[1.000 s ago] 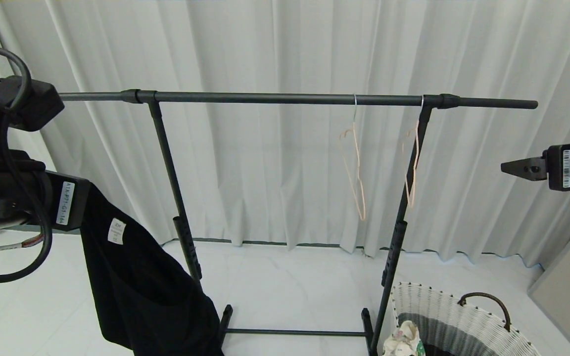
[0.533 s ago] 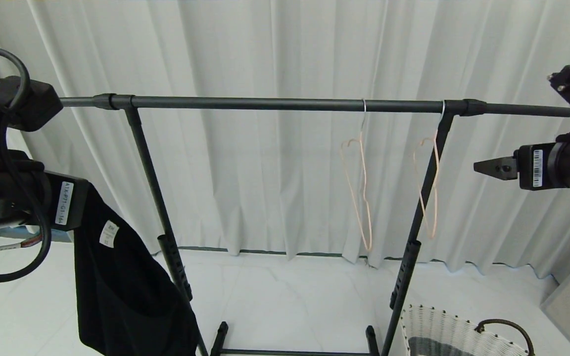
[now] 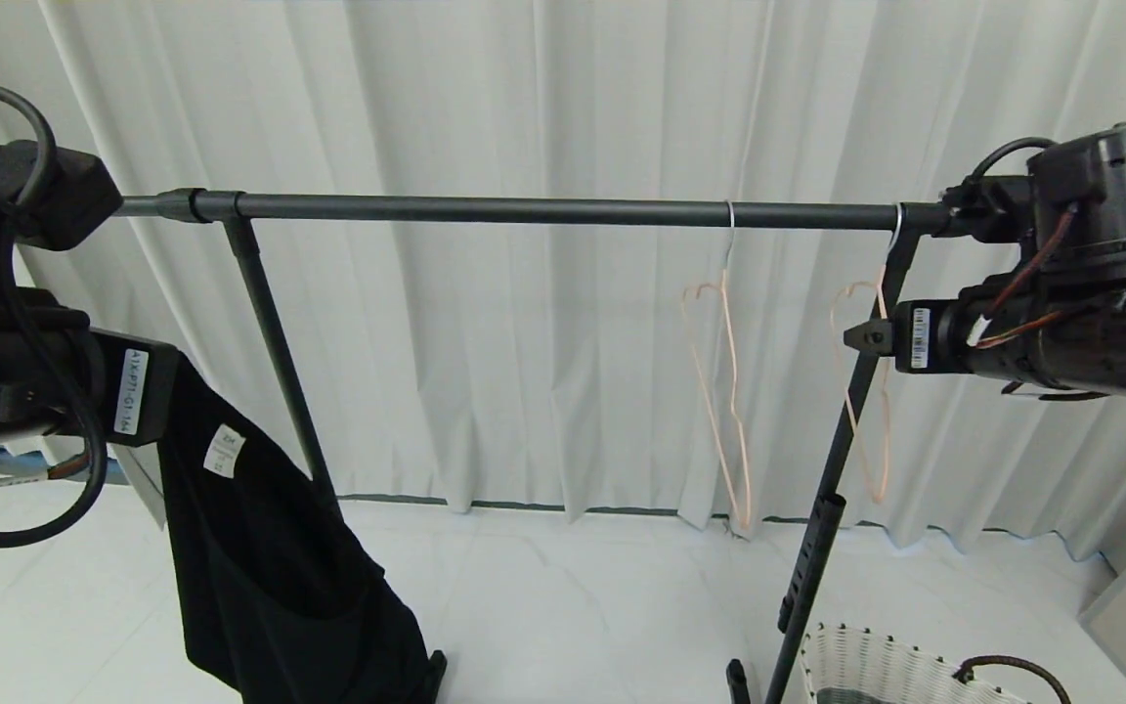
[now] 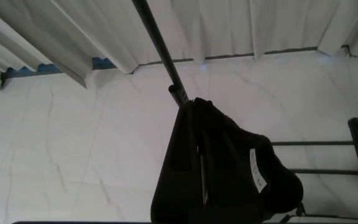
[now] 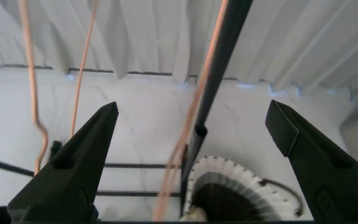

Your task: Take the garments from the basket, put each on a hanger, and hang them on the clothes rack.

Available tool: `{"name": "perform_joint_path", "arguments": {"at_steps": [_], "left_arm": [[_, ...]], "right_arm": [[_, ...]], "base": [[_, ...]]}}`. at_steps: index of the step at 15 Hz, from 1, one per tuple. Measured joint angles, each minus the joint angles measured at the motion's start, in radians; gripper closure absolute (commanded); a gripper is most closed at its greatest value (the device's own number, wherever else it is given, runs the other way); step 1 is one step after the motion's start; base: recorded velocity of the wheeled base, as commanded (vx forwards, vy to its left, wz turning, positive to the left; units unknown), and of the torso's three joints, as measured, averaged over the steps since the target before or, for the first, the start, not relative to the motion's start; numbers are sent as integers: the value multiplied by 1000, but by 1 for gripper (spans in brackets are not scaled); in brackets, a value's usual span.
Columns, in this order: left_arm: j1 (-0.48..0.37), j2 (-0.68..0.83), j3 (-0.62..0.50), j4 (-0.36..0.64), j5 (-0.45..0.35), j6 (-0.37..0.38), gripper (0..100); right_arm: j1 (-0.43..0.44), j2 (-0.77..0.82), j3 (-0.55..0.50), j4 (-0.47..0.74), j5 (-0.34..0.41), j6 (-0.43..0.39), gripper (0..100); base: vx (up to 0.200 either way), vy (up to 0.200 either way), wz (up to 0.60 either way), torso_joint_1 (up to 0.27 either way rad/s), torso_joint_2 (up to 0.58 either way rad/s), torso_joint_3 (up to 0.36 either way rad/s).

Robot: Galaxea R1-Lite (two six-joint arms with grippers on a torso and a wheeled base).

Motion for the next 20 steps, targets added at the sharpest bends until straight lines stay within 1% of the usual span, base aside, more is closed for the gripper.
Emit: {"name": "perform_joint_path", "arguments": {"at_steps": [1,3,5,9,12,13,20], "left_arm": [[0,1,4,-11,0,0,100],[0,1,14,-15,0,1,100],[0,1,22,-15,0,1,100],[0,1,26,-15,0,1,100],[0,0,27,-15,0,1,100],[0,0,27,-15,0,1,100],[0,-1,27,-16,0,1,100]], "right_arm": [[3,31,-19,0,-10,35,0],[1,88,-44,1,-34,66,0],[-12,139,-63,1,-56,73,0],[-33,216,-87,1,-64,74,0],[-48,245,-97,1,-65,73,0],[-52,251,-99,1,-65,73,100],[-57,245,-100,3,-54,58,100]], "base": [[0,0,0,0,0,0],[0,0,0,0,0,0],[0,0,0,0,0,0],[0,0,0,0,0,0],[0,0,0,0,0,0],[0,0,0,0,0,0],[0,0,0,0,0,0]]}}
